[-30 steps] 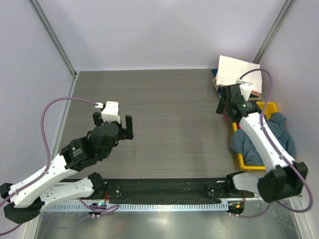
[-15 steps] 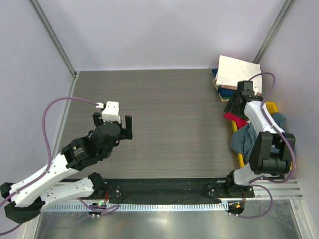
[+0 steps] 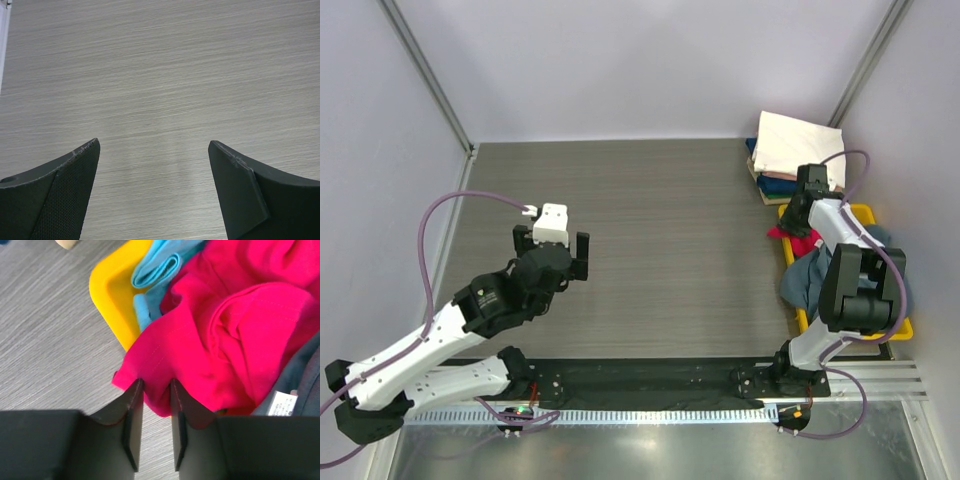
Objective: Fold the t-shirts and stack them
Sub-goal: Grab the tshirt from the pile
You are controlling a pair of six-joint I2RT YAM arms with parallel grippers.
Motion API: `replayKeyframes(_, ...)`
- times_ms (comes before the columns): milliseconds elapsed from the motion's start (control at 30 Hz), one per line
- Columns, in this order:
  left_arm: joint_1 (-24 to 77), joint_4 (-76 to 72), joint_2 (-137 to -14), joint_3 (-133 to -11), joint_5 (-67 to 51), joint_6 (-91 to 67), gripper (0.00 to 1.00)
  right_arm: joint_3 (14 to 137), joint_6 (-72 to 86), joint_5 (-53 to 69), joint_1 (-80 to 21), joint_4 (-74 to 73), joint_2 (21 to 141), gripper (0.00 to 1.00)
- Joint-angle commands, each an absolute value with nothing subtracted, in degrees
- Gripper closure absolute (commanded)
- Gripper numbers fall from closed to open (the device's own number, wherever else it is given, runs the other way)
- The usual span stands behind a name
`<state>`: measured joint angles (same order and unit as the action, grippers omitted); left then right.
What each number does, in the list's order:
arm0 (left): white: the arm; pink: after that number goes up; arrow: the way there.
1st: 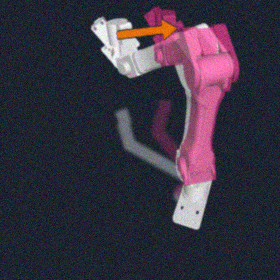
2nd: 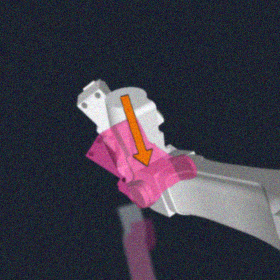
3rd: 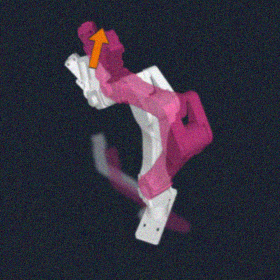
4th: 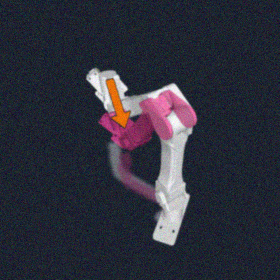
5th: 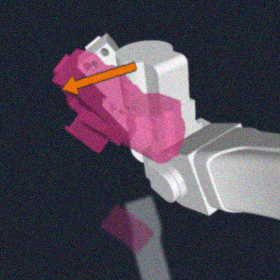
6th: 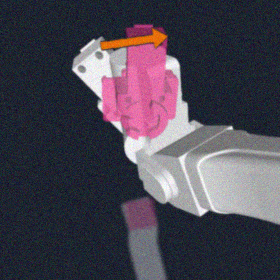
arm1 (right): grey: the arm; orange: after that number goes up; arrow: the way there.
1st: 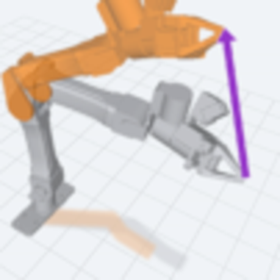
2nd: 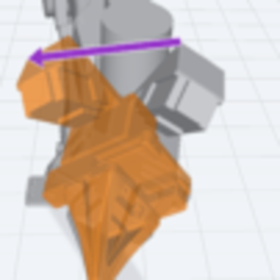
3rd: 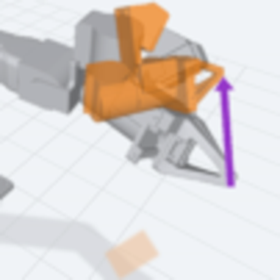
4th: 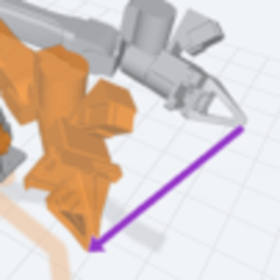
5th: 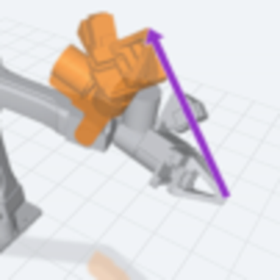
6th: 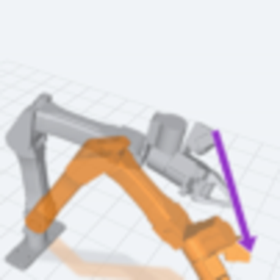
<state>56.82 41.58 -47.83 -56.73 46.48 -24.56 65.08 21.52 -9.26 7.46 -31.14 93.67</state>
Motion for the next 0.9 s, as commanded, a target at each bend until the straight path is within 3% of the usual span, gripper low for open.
replayKeyframes(0, 56.6, 41.6, -48.7, -57.6, 48.6, -23.5, 0.11, 65.9, 22.6, -7.4, 6.9, -29.0, 93.9, 0.74)
replayKeyframes(67, 56.5, 41.7, -49.2, -57.7, 48.5, -23.4, 0.11, 65.9, 22.4, -7.5, 7.1, -29.0, 93.3, 0.83)
replayKeyframes(100, 56.5, 41.7, -49.5, -57.7, 48.5, -23.3, 0.12, 66.0, 22.4, -7.7, 7.1, -29.0, 93.2, 0.94)
replayKeyframes(133, 56.6, 41.9, -49.5, -57.8, 48.5, -23.2, 0.12, 66.2, 22.4, -8.1, 7.1, -29.2, 92.7, 0.99)
replayKeyframes(367, 56.5, 42.5, -50.2, -58.1, 49.1, -23.6, 0.13, 74.1, 21.7, -11.2, 7.1, -35.4, 86.3, 0.99)
replayKeyframes(667, 56.6, 43.1, -50.6, -58.3, 50.4, -23.7, 0.14, 102.8, 22.1, -6.6, 7.1, -45.2, 81.4, 0.99)
replayKeyframes(767, 56.6, 43.2, -50.4, -58.2, 50.6, -23.8, 0.14, 112.0, 23.6, -1.2, 7.1, -46.2, 82.7, 0.99)
replayKeyframes(867, 56.6, 43.2, -50.4, -58.1, 50.8, -23.9, 0.14, 121.4, 26.3, 13.2, 7.0, -42.0, 85.9, 0.99)
